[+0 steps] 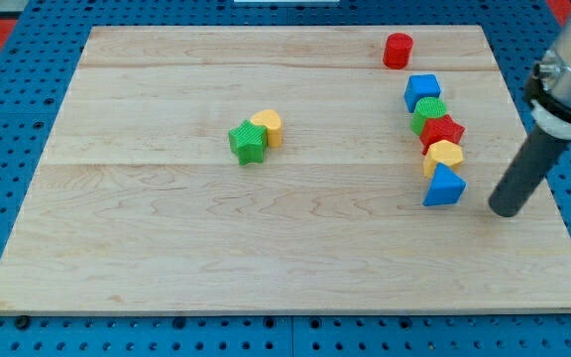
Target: Push the blue triangle to center
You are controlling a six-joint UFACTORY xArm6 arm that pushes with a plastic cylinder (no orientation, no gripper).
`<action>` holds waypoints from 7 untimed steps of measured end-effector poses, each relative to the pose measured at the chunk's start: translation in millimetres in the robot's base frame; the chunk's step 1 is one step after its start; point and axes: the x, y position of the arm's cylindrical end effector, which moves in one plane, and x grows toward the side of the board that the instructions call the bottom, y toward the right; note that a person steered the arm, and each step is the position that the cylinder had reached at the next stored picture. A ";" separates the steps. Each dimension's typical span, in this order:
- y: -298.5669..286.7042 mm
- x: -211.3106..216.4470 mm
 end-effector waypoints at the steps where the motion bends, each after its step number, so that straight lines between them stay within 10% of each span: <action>1: -42.5 -5.5; 5: -3.9 -33.2; 7: -73.3 -44.8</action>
